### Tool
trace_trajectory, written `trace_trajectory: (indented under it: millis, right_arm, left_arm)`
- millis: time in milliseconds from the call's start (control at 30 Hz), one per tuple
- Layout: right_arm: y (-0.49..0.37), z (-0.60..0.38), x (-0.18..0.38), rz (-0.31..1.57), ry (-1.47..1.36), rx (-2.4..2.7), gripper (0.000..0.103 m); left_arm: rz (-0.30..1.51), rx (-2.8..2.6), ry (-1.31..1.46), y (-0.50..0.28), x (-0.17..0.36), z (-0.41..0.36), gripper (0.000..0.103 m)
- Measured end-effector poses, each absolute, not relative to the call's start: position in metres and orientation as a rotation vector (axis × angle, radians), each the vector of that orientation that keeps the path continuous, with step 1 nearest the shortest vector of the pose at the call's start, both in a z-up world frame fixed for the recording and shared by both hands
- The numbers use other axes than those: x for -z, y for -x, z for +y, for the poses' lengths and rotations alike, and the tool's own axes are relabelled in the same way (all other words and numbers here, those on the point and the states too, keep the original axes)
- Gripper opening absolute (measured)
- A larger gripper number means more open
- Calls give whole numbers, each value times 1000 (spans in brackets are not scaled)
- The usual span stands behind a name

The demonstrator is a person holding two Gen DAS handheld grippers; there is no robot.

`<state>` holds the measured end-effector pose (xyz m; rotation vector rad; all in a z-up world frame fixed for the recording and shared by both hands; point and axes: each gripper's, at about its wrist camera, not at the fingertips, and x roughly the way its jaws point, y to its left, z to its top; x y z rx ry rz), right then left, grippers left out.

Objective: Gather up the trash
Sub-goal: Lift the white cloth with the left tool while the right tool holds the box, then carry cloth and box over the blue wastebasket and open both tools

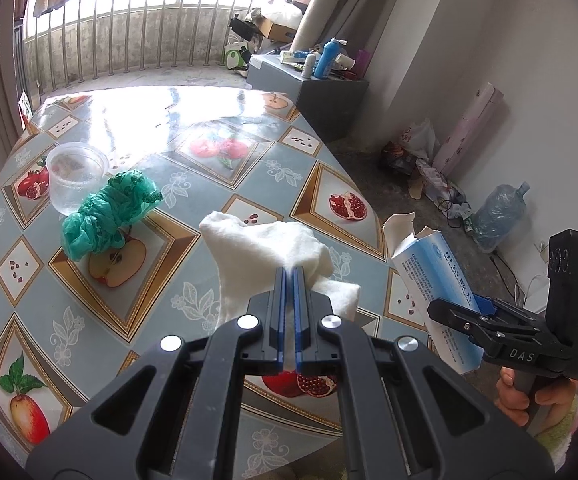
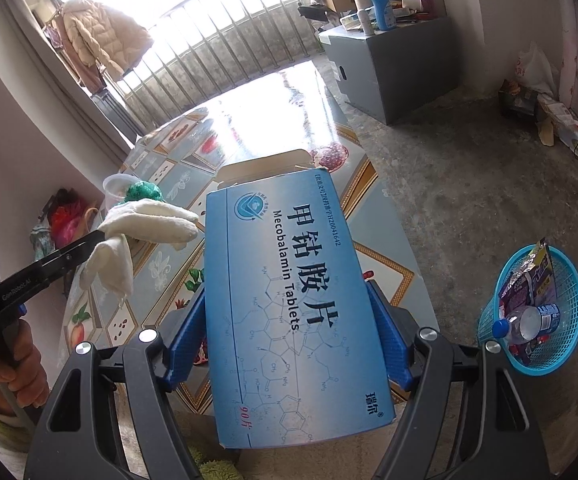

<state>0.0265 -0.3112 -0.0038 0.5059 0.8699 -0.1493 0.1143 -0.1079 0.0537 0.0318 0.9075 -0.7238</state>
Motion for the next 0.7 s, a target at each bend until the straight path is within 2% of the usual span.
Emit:
trace_trajectory:
  millis: [400, 700]
  right_arm:
    - [0, -338, -1, 804, -574, 181, 73]
    - [33, -379, -2, 727, -673, 240, 73]
  left_arm:
    - [874, 797, -88, -100, -72, -144, 2]
    - [870, 918, -147, -90, -82, -208, 2]
